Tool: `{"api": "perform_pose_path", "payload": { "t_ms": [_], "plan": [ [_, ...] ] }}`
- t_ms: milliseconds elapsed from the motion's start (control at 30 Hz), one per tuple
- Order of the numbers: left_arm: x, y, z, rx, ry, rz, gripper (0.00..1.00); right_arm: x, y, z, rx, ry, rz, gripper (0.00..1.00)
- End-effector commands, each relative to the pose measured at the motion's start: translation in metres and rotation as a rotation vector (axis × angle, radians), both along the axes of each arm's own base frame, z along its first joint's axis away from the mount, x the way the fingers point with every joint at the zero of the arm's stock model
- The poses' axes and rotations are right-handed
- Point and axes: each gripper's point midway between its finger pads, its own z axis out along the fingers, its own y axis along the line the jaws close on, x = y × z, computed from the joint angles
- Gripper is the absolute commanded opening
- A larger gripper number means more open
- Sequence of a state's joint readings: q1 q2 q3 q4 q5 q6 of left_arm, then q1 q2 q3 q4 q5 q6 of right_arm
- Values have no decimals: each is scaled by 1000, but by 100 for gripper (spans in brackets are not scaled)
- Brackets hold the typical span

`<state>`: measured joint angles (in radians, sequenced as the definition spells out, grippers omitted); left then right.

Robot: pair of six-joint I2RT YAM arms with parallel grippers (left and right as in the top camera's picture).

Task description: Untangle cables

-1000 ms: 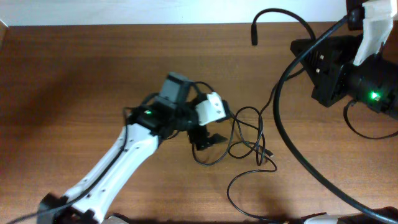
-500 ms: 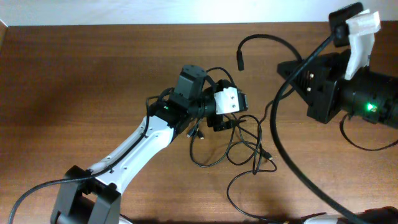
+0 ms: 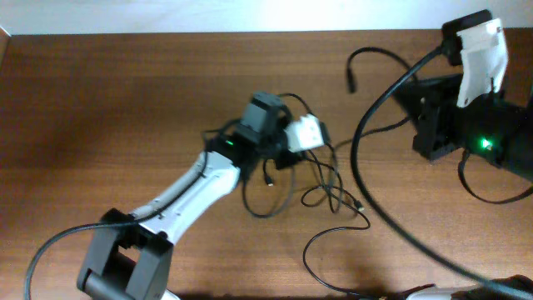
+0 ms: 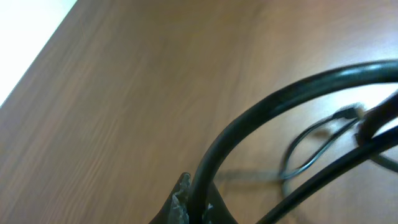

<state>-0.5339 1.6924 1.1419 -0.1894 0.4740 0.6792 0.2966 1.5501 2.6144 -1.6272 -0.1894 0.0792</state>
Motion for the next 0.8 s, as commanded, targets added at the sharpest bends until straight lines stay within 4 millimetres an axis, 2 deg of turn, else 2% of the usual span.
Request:
{"api": "perform_pose_path", "payload": {
  "t_ms": [0, 67, 133, 167, 267, 333, 367, 467, 667, 767],
  "plan": [
    [39, 82, 15, 11, 44, 255, 0, 18, -75, 3, -194, -66, -409, 4],
    [54, 140, 32, 5, 37, 391, 0, 14, -118, 7, -290, -86, -638, 4],
    [61, 195, 51, -7, 12, 519, 0, 4, -156, 8, -313, -77, -843, 4],
    [61, 233, 64, -12, -4, 610, 0, 1, -168, 8, -315, -68, -893, 4],
    [54, 328, 101, -89, -49, 892, 0, -14, -215, 6, -284, -37, -1095, 4],
    [41, 379, 124, -157, -80, 1065, 0, -24, -240, 3, -231, -10, -1191, 4],
    [35, 398, 133, -194, -87, 1136, 0, -29, -251, 0, -199, 9, -1228, 4],
    [29, 418, 137, -266, -64, 1234, 0, -33, -263, -7, -102, 42, -1251, 4],
    [29, 418, 137, -314, -36, 1261, 0, -30, -265, -11, -58, 59, -1234, 4],
    [32, 384, 148, -411, -4, 1091, 0, -1, -245, -23, -34, 105, -1041, 4]
  ]
}}
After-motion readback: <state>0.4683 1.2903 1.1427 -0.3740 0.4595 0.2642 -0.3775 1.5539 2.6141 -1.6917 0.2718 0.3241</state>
